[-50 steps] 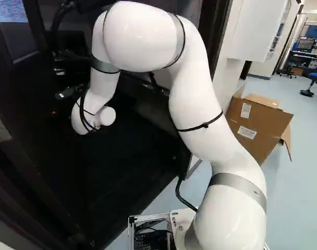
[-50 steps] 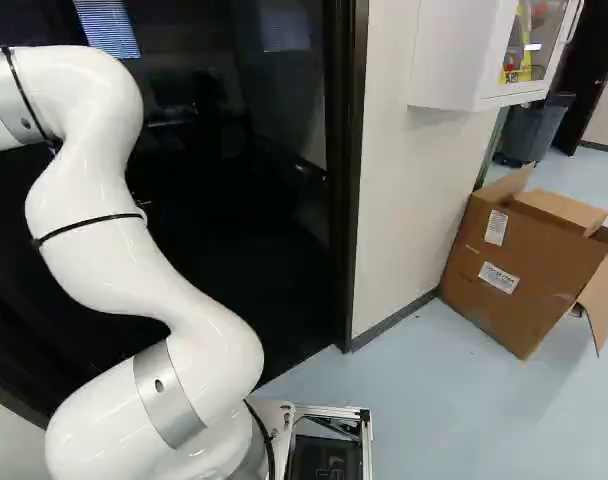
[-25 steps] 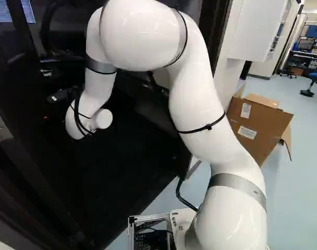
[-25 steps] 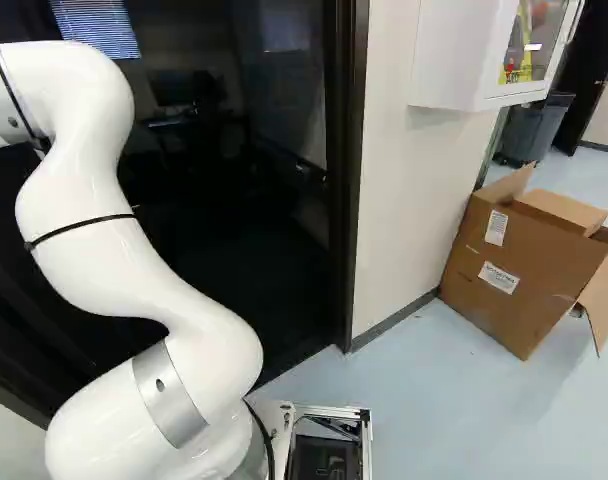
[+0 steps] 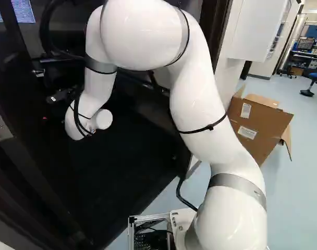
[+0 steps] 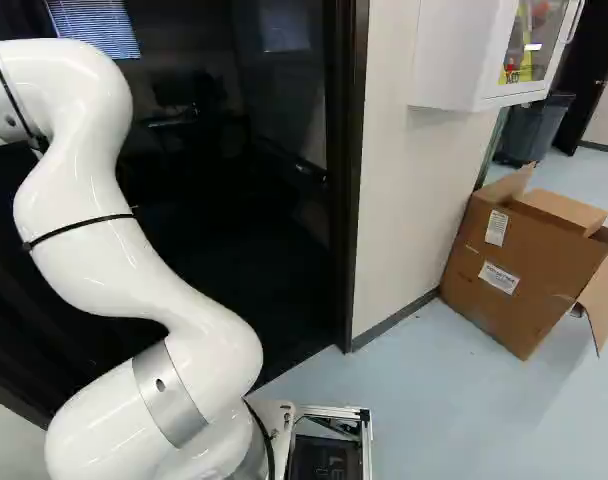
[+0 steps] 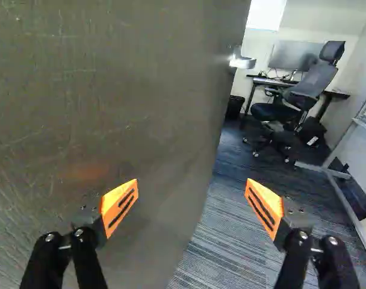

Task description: Open the door and move inside

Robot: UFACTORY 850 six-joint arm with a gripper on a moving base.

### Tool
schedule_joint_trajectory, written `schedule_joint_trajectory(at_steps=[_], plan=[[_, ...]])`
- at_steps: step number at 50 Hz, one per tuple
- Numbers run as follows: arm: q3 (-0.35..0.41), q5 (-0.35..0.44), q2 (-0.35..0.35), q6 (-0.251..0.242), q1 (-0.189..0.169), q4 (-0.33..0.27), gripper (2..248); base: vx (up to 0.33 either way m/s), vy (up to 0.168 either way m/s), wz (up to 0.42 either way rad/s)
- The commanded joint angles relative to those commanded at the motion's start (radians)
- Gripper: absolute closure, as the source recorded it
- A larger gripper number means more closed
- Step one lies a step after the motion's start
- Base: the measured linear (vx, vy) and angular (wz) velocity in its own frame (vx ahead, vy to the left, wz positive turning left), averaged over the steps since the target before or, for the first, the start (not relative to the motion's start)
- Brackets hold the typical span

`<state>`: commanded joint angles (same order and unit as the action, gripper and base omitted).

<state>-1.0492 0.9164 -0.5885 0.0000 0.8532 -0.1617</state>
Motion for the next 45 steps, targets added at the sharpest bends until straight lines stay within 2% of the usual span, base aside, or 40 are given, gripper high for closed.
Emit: schedule_joint_trajectory(at_steps=[31, 45], plan=[[0.04, 0.0, 0.03, 0.0, -0.009, 0.0, 3, 0.0, 0.0, 0.0], [0.094, 0.0, 0.071, 0.0, -0.018, 0.0, 3, 0.0, 0.0, 0.0]])
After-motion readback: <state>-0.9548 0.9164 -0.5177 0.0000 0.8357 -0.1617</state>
